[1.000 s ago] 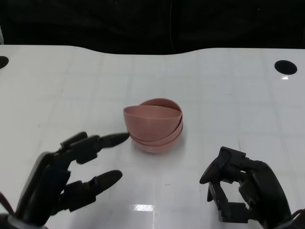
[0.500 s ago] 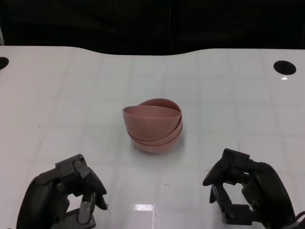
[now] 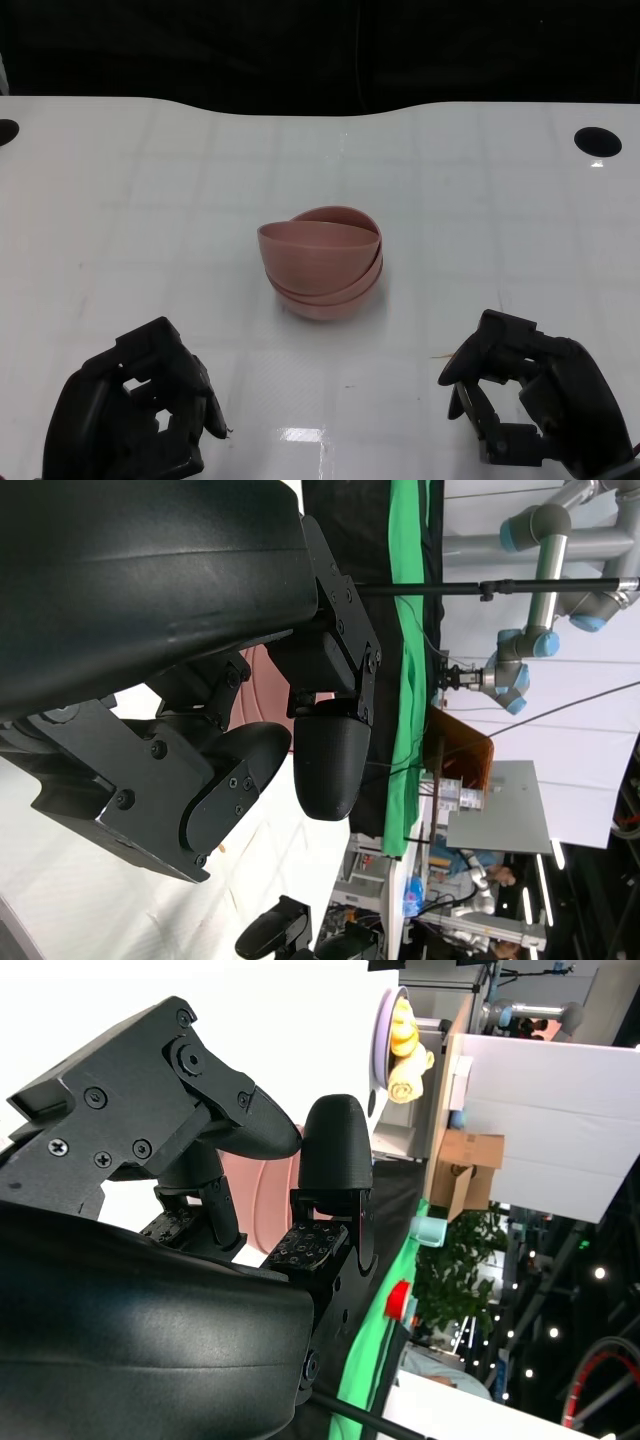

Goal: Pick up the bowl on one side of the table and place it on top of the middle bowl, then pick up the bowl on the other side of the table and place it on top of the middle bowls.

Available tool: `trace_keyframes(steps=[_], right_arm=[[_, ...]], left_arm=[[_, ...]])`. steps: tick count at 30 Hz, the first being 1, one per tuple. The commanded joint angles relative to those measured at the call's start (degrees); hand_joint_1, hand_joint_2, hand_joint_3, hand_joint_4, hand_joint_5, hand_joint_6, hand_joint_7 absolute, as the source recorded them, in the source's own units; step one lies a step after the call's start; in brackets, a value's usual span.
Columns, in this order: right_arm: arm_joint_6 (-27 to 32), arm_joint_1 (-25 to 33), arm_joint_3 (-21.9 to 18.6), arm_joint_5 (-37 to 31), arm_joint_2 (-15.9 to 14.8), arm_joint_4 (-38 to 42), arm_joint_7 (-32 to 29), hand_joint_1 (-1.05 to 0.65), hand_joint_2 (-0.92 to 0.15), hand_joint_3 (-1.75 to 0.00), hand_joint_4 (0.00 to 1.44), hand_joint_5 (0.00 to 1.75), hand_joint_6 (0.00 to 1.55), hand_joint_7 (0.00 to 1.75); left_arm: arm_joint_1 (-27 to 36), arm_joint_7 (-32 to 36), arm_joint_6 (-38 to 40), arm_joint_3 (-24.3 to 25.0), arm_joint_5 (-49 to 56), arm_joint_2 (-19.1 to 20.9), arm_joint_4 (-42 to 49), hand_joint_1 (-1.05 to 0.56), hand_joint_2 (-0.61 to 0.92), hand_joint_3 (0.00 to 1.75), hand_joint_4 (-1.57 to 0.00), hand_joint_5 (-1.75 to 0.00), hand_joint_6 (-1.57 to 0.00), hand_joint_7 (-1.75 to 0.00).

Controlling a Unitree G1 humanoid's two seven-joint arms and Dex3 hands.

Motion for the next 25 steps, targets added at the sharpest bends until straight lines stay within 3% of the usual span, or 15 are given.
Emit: trace_keyframes(steps=[1,7,13,17,21,25], right_arm=[[-1.5,-0.5,-0.6,0.8,-0.6,1.4,0.4,-0.11,-0.48,-1.20,0.87,1.43,0.84,1.18],[-3.2,-1.4,-0.7,1.0,-1.2,2.5,1.3,-0.13,-0.48,-1.13,0.88,1.37,0.85,1.10],[-5.0,-3.2,-1.0,2.2,-1.4,4.5,2.5,-0.16,-0.51,-1.00,0.87,1.37,0.89,1.04],[-4.5,-4.0,-1.2,3.1,-1.2,5.2,2.6,-0.16,-0.52,-0.99,0.86,1.38,0.89,1.03],[-5.2,-4.7,-1.2,2.7,-0.9,6.2,2.1,-0.15,-0.51,-1.01,0.84,1.40,0.88,1.05],[-5.3,-5.0,-1.1,2.9,-0.9,6.6,2.0,-0.14,-0.52,-1.01,0.84,1.40,0.86,1.07]], left_arm=[[-0.4,-0.9,0.5,1.3,0.2,0.0,0.4,-0.11,0.39,1.38,-0.88,-1.69,-0.86,-1.51],[-1.5,-2.9,-0.1,2.3,0.2,-0.5,2.2,-0.13,0.40,1.34,-0.88,-1.67,-0.86,-1.49],[-1.4,-3.0,0.2,2.8,1.2,-0.7,1.6,-0.15,0.53,1.10,-0.86,-1.65,-0.85,-1.48],[-1.6,-1.9,1.8,2.9,1.6,-1.4,0.8,-0.12,0.52,1.16,-0.86,-1.63,-0.85,-1.49],[-2.6,-2.9,1.1,3.3,1.5,-1.8,2.0,-0.14,0.59,0.99,-0.85,-1.64,-0.83,-1.48],[-2.6,-2.5,1.5,3.6,2.3,-2.1,1.9,-0.14,0.62,0.95,-0.86,-1.61,-0.84,-1.44]])
